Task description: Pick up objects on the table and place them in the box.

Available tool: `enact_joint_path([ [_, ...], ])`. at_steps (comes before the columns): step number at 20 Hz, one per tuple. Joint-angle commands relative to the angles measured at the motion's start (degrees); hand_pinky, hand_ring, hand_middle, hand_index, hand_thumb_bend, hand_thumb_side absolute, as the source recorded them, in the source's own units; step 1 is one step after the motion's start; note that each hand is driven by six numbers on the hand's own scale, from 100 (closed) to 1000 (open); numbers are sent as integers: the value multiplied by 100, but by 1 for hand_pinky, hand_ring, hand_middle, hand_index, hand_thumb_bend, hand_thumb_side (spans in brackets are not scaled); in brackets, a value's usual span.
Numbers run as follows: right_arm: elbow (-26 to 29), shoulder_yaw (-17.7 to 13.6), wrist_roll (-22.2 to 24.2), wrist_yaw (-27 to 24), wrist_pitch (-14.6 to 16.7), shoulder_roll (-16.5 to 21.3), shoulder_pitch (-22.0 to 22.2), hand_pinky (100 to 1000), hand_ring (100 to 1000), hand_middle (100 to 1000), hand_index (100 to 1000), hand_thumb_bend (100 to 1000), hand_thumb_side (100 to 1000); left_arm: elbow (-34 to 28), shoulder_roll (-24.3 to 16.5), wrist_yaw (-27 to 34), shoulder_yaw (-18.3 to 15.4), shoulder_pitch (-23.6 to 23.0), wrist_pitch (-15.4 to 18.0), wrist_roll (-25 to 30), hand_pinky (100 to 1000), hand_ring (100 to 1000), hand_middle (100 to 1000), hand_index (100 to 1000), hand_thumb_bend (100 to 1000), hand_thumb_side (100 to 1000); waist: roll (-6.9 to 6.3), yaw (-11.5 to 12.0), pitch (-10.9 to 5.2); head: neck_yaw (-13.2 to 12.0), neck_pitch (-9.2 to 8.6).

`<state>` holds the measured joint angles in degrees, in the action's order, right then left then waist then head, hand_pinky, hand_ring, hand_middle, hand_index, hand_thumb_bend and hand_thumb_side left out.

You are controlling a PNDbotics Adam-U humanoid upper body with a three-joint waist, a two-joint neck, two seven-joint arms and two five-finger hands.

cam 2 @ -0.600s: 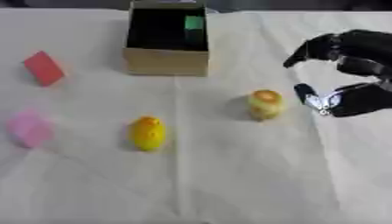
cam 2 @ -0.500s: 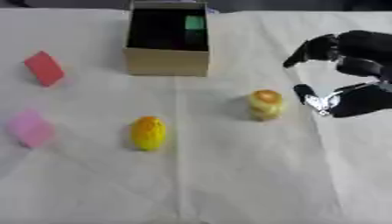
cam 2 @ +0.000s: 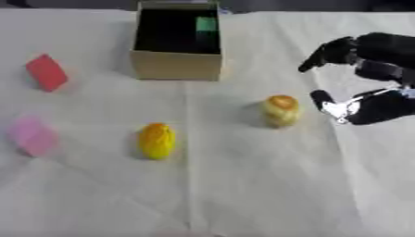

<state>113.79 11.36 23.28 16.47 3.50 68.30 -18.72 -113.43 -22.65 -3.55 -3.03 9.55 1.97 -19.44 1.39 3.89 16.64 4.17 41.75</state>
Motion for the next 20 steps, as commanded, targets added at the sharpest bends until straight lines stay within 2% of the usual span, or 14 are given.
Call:
enact_joint_path([
  [1, 81, -24, 18, -13, -61, 98, -131, 832, 850, 827, 909, 100, 573, -116, -57, 5, -19, 45, 2, 21, 914, 709, 662, 804, 172, 573, 1, 9, -82, 29, -16],
  [10, 22, 284, 302, 296, -424, -107, -401, 856, 878, 847, 923, 100, 590, -116, -31, 32, -1, 63, -4, 48, 915, 708, 661, 803, 169, 578, 31, 97, -19, 94, -34],
  [18, -651, 612, 494, 606, -451, -481, -745, 871, 893, 847, 947, 100, 670, -116, -14, 56, 10, 83, -6, 77, 916, 707, 661, 802, 164, 583, 62, 170, 52, 136, -19],
  [20, -806, 646, 574, 697, -444, -549, -780, 877, 898, 835, 932, 100, 604, -116, -8, 61, 12, 84, -9, 82, 917, 707, 661, 802, 162, 584, 69, 178, 68, 137, -16],
])
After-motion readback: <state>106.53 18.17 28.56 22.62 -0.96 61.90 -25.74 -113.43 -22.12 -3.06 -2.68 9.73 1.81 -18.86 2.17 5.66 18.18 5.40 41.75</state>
